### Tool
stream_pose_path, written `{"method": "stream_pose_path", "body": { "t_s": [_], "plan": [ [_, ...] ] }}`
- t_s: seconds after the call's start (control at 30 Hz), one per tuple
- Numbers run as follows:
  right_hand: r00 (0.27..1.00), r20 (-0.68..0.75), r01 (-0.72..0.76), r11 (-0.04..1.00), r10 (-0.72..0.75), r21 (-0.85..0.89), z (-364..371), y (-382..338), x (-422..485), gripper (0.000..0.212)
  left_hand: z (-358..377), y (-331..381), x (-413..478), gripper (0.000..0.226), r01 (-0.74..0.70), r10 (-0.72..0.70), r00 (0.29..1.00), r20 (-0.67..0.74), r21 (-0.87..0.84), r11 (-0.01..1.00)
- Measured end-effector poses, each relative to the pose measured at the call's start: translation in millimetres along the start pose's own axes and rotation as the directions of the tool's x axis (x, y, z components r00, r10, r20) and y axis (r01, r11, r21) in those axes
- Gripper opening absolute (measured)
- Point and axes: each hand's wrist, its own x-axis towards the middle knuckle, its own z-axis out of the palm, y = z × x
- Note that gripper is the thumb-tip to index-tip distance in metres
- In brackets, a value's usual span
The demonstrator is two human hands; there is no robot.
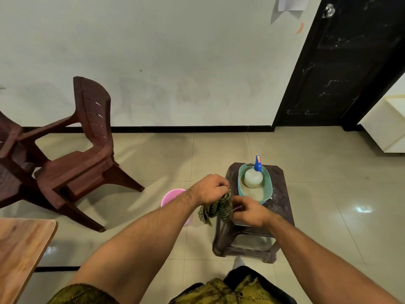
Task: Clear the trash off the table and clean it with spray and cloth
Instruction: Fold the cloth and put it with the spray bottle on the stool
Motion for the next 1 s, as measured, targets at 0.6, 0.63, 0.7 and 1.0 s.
{"method": "stream_pose_path", "body": {
  "t_s": [0.6,0.63,0.7,1.0],
  "plan": [
    [0.846,-0.528,-0.068,0.965,-0.078,-0.253,-82,-32,-30,0.019,-10,-18,18,0.027,-0.013,0.047,0.995,-0.083,0.368,0.93],
    [0.855,-0.516,-0.066,0.974,-0.057,-0.216,-86,-35,-32,0.019,-12,-15,21,0.026,-0.024,0.06,0.994,-0.094,0.34,0.94],
    [0.894,-0.449,-0.057,0.989,-0.01,-0.137,-97,-40,-38,0.027,-19,-6,25,0.02,-0.066,0.097,0.988,-0.118,0.243,0.968],
    [0.902,-0.432,0.316,0.644,0.024,0.697,-140,-74,-54,0.069,-45,56,45,0.064,0.055,-0.029,0.998,0.048,-0.9,0.433]
  ]
}}
